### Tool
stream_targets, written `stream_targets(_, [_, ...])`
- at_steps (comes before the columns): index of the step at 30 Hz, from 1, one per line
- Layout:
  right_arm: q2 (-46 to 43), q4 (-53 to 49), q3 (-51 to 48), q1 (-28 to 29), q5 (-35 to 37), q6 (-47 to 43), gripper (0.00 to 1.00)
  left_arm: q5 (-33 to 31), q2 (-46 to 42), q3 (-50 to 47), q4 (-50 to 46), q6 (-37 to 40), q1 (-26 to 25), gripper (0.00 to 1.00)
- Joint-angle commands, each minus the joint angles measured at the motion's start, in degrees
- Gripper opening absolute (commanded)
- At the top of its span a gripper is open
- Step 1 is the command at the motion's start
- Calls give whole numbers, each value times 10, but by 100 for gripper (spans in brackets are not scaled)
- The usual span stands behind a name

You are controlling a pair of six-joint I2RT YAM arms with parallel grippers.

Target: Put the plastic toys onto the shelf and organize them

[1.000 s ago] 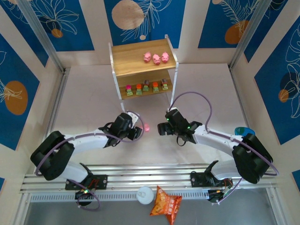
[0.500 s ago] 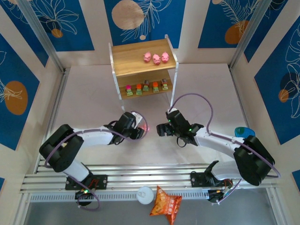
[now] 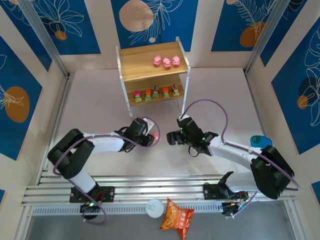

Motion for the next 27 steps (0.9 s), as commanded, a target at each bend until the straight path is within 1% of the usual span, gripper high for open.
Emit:
stream_targets(1, [-16,7,-9,-3,-12,-10,97,-7,9,16,-15,6,-3,45])
stream_targets(15, [-20,5,-9,-5,-14,-10,97,-14,14,17,-35,2,-2,43])
stream_targets(19, [-20,5,-9,-5,-13,-11,97,-18,10,15,-35,2,-2,38])
stream_targets(25, [-21,5,-9,-5,-14,-12,97,-20,5,10,-34,-4,-2,33])
stream_targets(27, [-21,5,-9,-6,-13,-12,97,-21,4,8,-34,-5,-3,30])
